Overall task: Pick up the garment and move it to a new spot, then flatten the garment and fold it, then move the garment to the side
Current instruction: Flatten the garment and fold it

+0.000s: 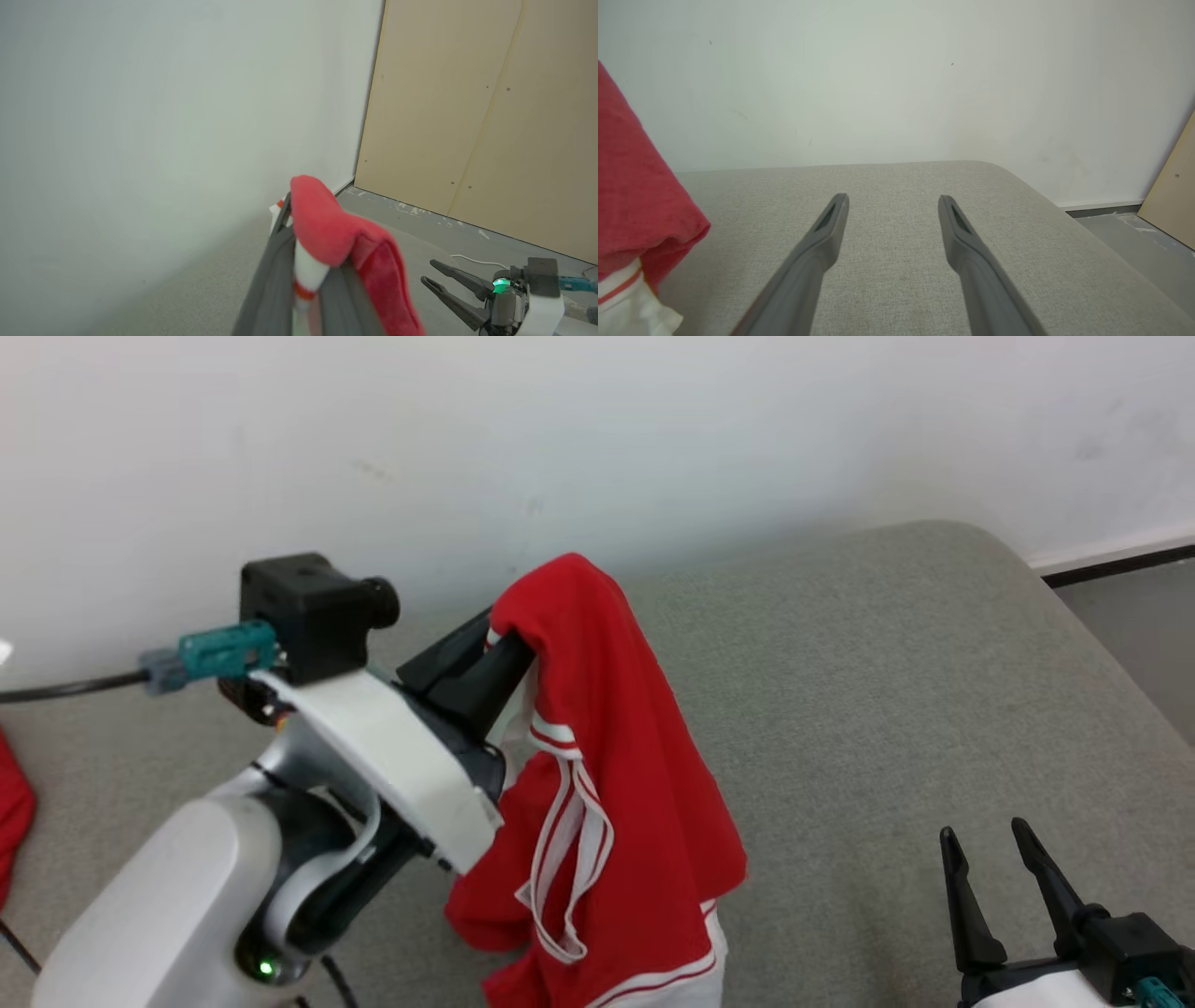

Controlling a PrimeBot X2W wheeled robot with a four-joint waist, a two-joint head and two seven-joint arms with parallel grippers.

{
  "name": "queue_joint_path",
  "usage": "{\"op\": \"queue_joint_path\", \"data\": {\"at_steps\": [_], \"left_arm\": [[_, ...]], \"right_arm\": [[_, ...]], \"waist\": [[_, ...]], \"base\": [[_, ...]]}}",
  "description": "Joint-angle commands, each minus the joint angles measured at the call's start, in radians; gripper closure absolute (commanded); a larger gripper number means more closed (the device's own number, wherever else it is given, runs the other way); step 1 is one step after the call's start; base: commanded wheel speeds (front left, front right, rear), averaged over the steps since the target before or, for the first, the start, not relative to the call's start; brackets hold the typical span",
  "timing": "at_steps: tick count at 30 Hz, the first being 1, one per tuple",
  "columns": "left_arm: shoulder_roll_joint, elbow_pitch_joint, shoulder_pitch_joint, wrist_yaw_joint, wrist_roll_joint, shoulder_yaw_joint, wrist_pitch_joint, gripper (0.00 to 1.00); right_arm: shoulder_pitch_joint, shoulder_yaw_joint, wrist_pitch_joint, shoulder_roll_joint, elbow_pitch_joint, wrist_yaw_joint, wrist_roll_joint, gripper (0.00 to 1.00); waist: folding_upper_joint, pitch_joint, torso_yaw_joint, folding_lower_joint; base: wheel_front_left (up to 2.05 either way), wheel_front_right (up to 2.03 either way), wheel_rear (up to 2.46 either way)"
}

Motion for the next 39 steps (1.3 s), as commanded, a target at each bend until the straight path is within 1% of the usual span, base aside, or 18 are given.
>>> {"op": "queue_joint_path", "data": {"at_steps": [1, 3, 9, 12, 16, 19, 20, 21, 22, 25, 30, 35, 39], "left_arm": [[-0.012, 0.022, -0.016, 0.001, 0.002, 0.000, 0.002, 1.00], [-0.035, 0.091, -0.045, 0.000, -0.003, -0.007, 0.001, 1.00], [-0.089, 0.343, -0.168, -0.009, 0.039, -0.022, -0.016, 1.00], [-0.120, 0.483, -0.236, -0.011, 0.065, -0.021, -0.058, 1.00], [-0.155, 0.667, -0.325, -0.017, 0.113, -0.021, -0.152, 1.00], [-0.182, 0.790, -0.373, -0.039, 0.151, -0.035, -0.228, 0.99], [-0.189, 0.826, -0.390, -0.046, 0.161, -0.040, -0.256, 0.63], [-0.195, 0.862, -0.401, -0.048, 0.166, -0.041, -0.284, 0.15], [-0.202, 0.898, -0.409, -0.048, 0.174, -0.045, -0.305, 0.00], [-0.230, 0.985, -0.417, -0.066, 0.171, -0.049, -0.355, 0.00], [-0.268, 1.082, -0.380, -0.092, 0.150, -0.064, -0.388, 0.00], [-0.307, 1.106, -0.315, -0.109, 0.113, -0.053, -0.448, 0.00], [-0.311, 1.084, -0.236, -0.125, 0.088, -0.050, -0.487, 0.00]], "right_arm": [[-0.012, 0.003, 0.000, 0.001, -0.001, -0.002, 0.011, 0.00], [-0.019, 0.007, 0.000, 0.004, 0.002, -0.002, 0.014, 0.00], [-0.042, 0.006, 0.000, 0.019, -0.006, -0.002, 0.020, 0.00], [-0.055, 0.010, 0.000, 0.030, -0.009, -0.002, 0.024, 0.00], [-0.063, 0.007, 0.000, 0.037, -0.012, -0.002, 0.033, 0.00], [-0.070, 0.012, 0.000, 0.038, -0.013, -0.002, 0.040, 0.00], [-0.072, 0.013, 0.000, 0.038, -0.014, -0.002, 0.048, 0.00], [-0.072, 0.014, 0.000, 0.038, -0.014, -0.002, 0.054, 0.00], [-0.073, 0.014, 0.000, 0.038, -0.014, -0.002, 0.058, 0.00], [-0.085, 0.014, 0.000, 0.038, -0.011, -0.002, 0.063, 0.00], [-0.079, 0.001, 0.000, 0.038, -0.009, -0.002, 0.041, 0.00], [-0.067, -0.008, 0.000, 0.037, -0.006, -0.002, 0.020, 0.00], [-0.053, -0.015, 0.000, 0.037, 0.000, -0.002, -0.001, 0.00]], "waist": [[0.0000, 0.017, -0.021, 0.0000], [0.0000, 0.033, -0.044, 0.0000], [0.0000, 0.106, -0.111, 0.0000], [0.0000, 0.142, -0.145, 0.0000], [0.0000, 0.182, -0.172, 0.0000], [0.0000, 0.203, -0.183, 0.0000], [0.0000, 0.208, -0.183, 0.0000], [0.0000, 0.210, -0.183, 0.0000], [0.0000, 0.212, -0.183, 0.0000], [0.0000, 0.212, -0.176, 0.0000], [0.0000, 0.192, -0.137, 0.0000], [0.0000, 0.162, -0.094, 0.0000], [0.0000, 0.128, -0.064, 0.0000]], "base": [[0.00, 0.00, 0.00], [0.00, 0.00, 0.00], [0.00, 0.00, 0.00], [0.00, 0.00, 0.00], [0.00, 0.00, 0.00], [0.00, 0.00, 0.00], [0.00, 0.00, 0.00], [0.00, 0.00, 0.00], [0.00, 0.00, 0.00], [0.00, 0.00, 0.00], [0.00, 0.00, 0.00], [0.00, 0.00, 0.00], [0.00, 0.00, 0.00]]}}
